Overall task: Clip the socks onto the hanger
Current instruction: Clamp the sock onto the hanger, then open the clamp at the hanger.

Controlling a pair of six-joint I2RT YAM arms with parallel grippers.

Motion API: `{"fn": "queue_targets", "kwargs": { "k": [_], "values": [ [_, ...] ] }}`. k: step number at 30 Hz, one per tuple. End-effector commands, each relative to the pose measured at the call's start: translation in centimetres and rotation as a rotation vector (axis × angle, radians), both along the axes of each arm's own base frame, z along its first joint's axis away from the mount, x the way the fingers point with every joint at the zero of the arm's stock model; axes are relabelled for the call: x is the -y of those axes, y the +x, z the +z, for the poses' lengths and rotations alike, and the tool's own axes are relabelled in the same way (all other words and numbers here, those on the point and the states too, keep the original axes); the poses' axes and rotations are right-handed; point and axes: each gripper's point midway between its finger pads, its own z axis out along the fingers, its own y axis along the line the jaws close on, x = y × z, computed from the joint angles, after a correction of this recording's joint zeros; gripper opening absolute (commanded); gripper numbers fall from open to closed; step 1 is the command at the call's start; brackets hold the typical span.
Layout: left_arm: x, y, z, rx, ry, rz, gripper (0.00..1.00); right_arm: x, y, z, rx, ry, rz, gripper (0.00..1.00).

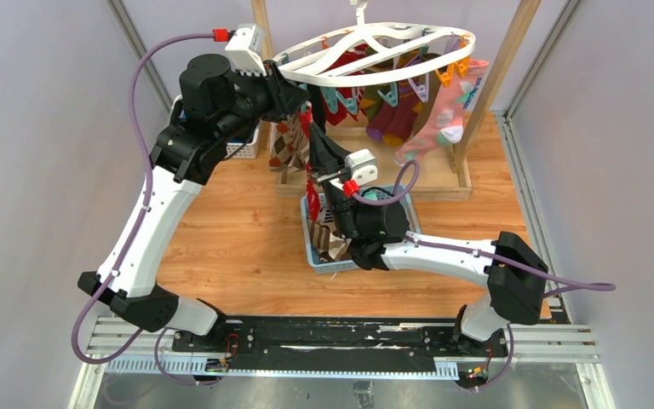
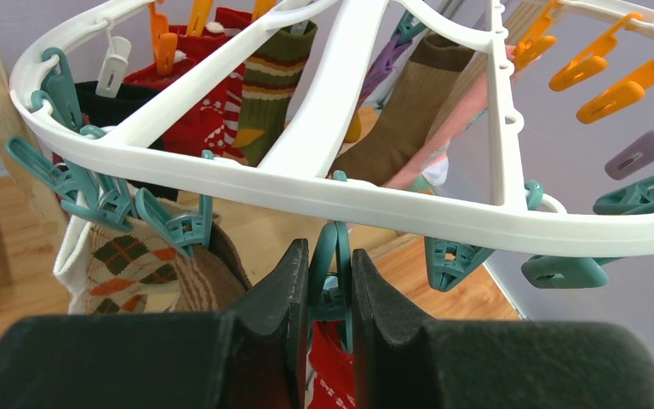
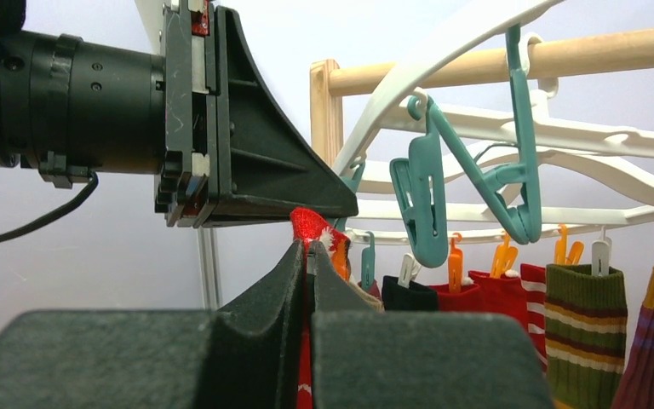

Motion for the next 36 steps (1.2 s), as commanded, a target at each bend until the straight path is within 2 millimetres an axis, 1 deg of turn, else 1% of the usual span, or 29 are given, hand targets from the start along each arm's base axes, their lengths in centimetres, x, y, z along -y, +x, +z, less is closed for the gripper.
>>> {"fn": "queue_targets", "kwargs": {
  "k": [1, 9, 10, 11, 14, 18, 22, 26, 27, 28, 29, 30, 31, 33, 36],
  "values": [
    [-1.2, -0.6, -0.2, -0.012, 0.018, 0.035, 0.02, 0.7, 0.2, 2.2, 0.032, 0.077, 0.007, 0.0],
    [-1.5, -0.7, 0.0, -0.004, 0.024, 0.043, 0.04, 0.5, 0.4, 2.3, 0.029, 0.09, 0.008, 0.0],
    [-1.6, -0.7, -0.1, -0.005, 0.024, 0.046, 0.09, 0.5, 0.5, 2.3, 0.027, 0.088, 0.008, 0.0],
    [-1.6, -0.8, 0.1, -0.002, 0.022, 0.046, 0.19, 0.5, 0.4, 2.3, 0.028, 0.086, 0.01, 0.0],
    [-1.6, -0.8, 0.1, 0.001, 0.022, 0.047, 0.53, 0.5, 0.5, 2.1, 0.02, 0.08, 0.01, 0.0],
    [-1.8, -0.8, 0.4, 0.008, 0.021, 0.057, 0.64, 0.6, 0.7, 1.7, 0.009, 0.07, 0.012, 0.0],
    [-2.0, -0.8, 0.9, 0.022, 0.019, 0.064, 0.66, 0.8, 0.7, 1.4, 0.0, 0.063, 0.012, 0.0],
    [-2.1, -0.8, 0.9, 0.023, 0.024, 0.065, 0.66, 1.2, 0.7, 0.8, -0.019, 0.046, 0.015, 0.0],
    [-2.1, -0.8, 0.8, 0.023, 0.026, 0.065, 0.65, 1.5, 0.7, 0.4, -0.032, 0.043, 0.015, 0.03],
    [-2.1, -0.8, 0.7, 0.024, 0.031, 0.067, 0.64, 1.9, 0.7, -0.3, -0.053, 0.036, 0.021, 0.17],
    [-2.1, -0.8, 0.7, 0.025, 0.03, 0.068, 0.64, 2.0, 0.7, -0.5, -0.058, 0.033, 0.022, 0.2],
    [-2.2, -0.8, 0.7, 0.025, 0.033, 0.068, 0.63, 2.4, 0.6, -0.9, -0.072, 0.03, 0.033, 0.29],
    [-2.2, -0.8, 0.7, 0.028, 0.037, 0.068, 0.62, 2.6, 0.6, -1.5, -0.091, 0.019, 0.046, 0.35],
    [-2.2, -0.8, 0.6, 0.029, 0.042, 0.064, 0.6, 3.4, 0.6, -2.5, -0.134, 0.007, 0.082, 0.43],
    [-2.1, -0.9, 0.5, 0.03, 0.043, 0.061, 0.56, 4.5, 0.8, -3.7, -0.19, -0.011, 0.146, 0.48]
  ]
}}
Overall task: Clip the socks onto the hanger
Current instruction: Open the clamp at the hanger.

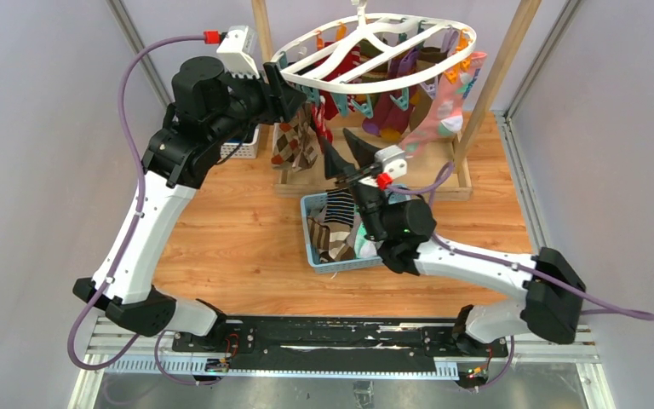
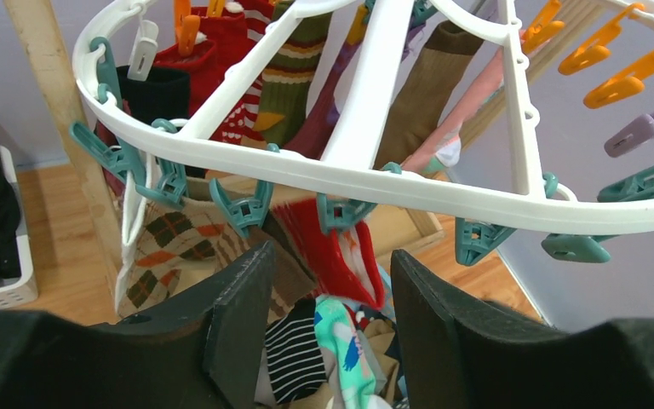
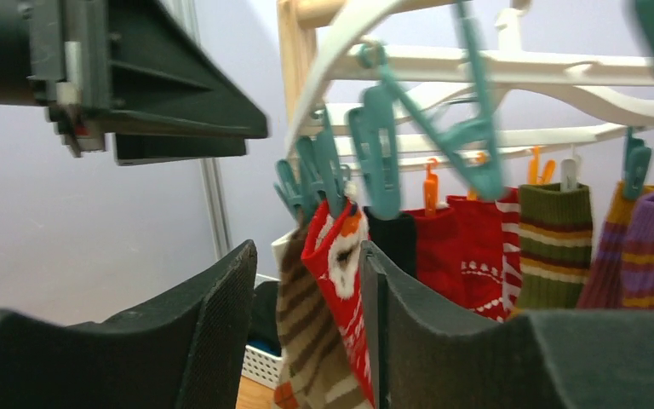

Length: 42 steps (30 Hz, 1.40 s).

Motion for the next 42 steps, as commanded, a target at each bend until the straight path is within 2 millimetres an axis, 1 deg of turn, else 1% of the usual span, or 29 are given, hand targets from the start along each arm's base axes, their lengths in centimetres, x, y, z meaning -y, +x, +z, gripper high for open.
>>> {"fn": "queue_targets", "kwargs": {
  "k": [1, 5, 9, 13, 17, 21, 25, 29, 33, 34, 35, 39, 42],
  "values": [
    [-0.5, -0.6, 0.5, 0.024, 0.009, 0.002, 0.55, 1.9, 0.2, -1.0, -0.088, 0.021, 0.102, 0.49],
    [-0.3, -0.7, 0.4, 0.019, 0.005, -0.012, 0.53, 3.1, 1.2, -1.5, -0.133, 0.0, 0.125, 0.51],
    [0.0, -0.9, 0.3, 0.015, 0.002, -0.034, 0.51, 3.9, 2.3, -1.2, -0.13, -0.009, 0.104, 0.5],
    [0.5, -1.3, 0.0, 0.008, 0.006, -0.07, 0.5, 3.6, 3.1, -0.4, -0.106, -0.004, 0.107, 0.51],
    [0.6, -1.7, -0.4, 0.007, 0.017, -0.085, 0.5, 3.1, 3.4, 0.9, -0.091, 0.036, 0.18, 0.54],
    [0.5, -2.0, -0.3, 0.014, 0.024, -0.097, 0.5, 2.7, 3.2, 2.0, -0.068, 0.063, 0.285, 0.56],
    [0.5, -2.3, -0.2, 0.014, 0.022, -0.105, 0.5, 2.2, 3.0, 2.3, -0.052, 0.053, 0.328, 0.56],
    [0.6, -2.4, -0.2, 0.011, 0.016, -0.108, 0.49, 2.1, 3.4, 2.5, -0.04, 0.062, 0.321, 0.53],
    [0.6, -2.5, 0.0, 0.012, 0.014, -0.109, 0.47, 2.1, 4.0, 2.8, -0.02, 0.072, 0.297, 0.43],
    [0.5, -2.5, 0.0, 0.013, 0.016, -0.108, 0.46, 2.2, 4.0, 2.9, -0.011, 0.074, 0.294, 0.39],
    [0.5, -2.5, 0.0, 0.013, 0.016, -0.108, 0.45, 2.5, 4.2, 3.0, -0.008, 0.083, 0.275, 0.37],
    [0.4, -2.7, 0.0, 0.012, 0.017, -0.108, 0.43, 3.4, 4.8, 3.0, -0.002, 0.109, 0.218, 0.35],
    [0.5, -2.7, 0.0, 0.011, 0.017, -0.112, 0.42, 3.8, 4.9, 3.1, 0.01, 0.102, 0.188, 0.37]
  ]
}}
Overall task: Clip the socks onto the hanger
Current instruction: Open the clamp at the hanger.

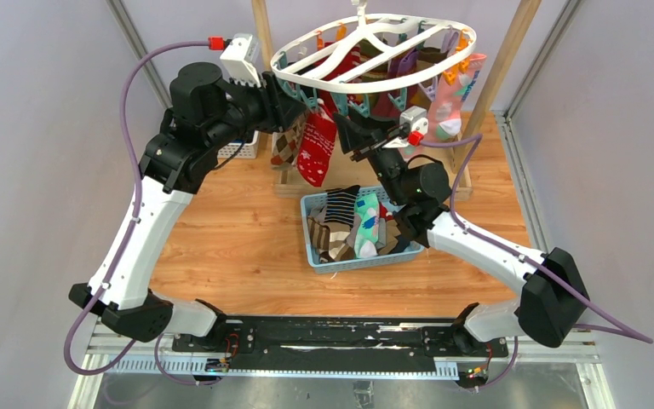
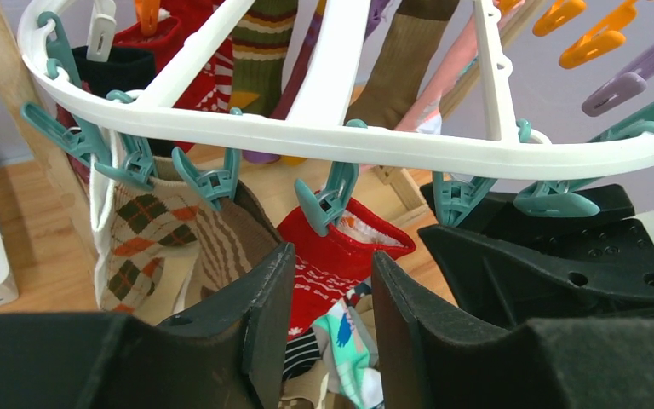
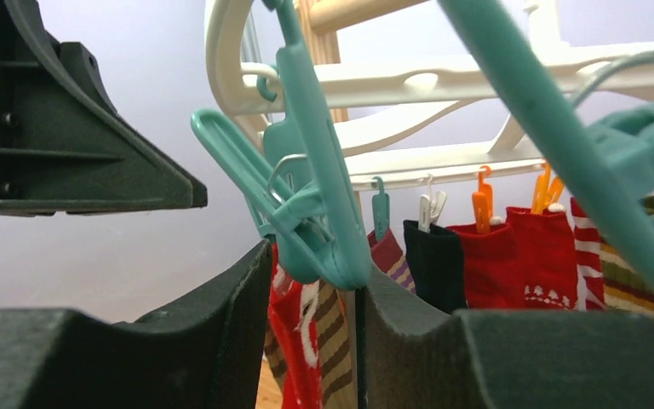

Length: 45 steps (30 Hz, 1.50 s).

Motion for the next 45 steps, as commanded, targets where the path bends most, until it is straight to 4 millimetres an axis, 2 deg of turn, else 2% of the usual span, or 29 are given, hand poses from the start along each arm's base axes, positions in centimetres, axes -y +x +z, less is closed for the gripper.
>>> {"fn": "queue_targets", "kwargs": {
  "k": [1, 4, 6, 11, 14, 18, 25, 35, 45],
  "values": [
    [-0.2, -1.0, 0.8, 0.021, -0.005, -0.02, 0.42, 1.8, 0.2, 2.3, 0.066, 0.047, -0.077, 0.39],
    [-0.1, -0.9, 0.7, 0.015, -0.007, -0.023, 0.41, 1.8, 0.2, 2.5, 0.075, 0.04, -0.082, 0.43],
    [-0.1, -0.9, 0.9, 0.02, -0.009, -0.025, 0.41, 1.6, 0.2, 2.7, 0.084, 0.035, -0.077, 0.41],
    [-0.1, -1.0, 1.1, 0.019, -0.017, -0.027, 0.42, 0.9, -0.2, 3.1, 0.102, 0.024, -0.047, 0.13],
    [0.2, -1.1, 1.1, 0.016, -0.023, -0.041, 0.46, 0.5, -0.5, 3.1, 0.103, 0.027, -0.042, 0.05],
    [1.2, -1.5, 1.3, 0.0, -0.045, -0.095, 0.53, -0.5, -1.1, 3.1, 0.109, 0.02, -0.028, 0.0],
    [2.5, -1.9, 2.3, -0.014, -0.098, -0.152, 0.61, -2.6, -1.8, 3.2, 0.1, 0.032, 0.023, 0.0],
    [3.5, -1.2, 3.2, -0.018, -0.132, -0.174, 0.59, -5.1, -2.4, 3.1, 0.093, 0.024, 0.057, 0.0],
    [3.9, -1.0, 4.1, 0.025, -0.151, -0.188, 0.58, -6.1, -2.5, 2.7, 0.087, 0.016, 0.078, 0.0]
  ]
}}
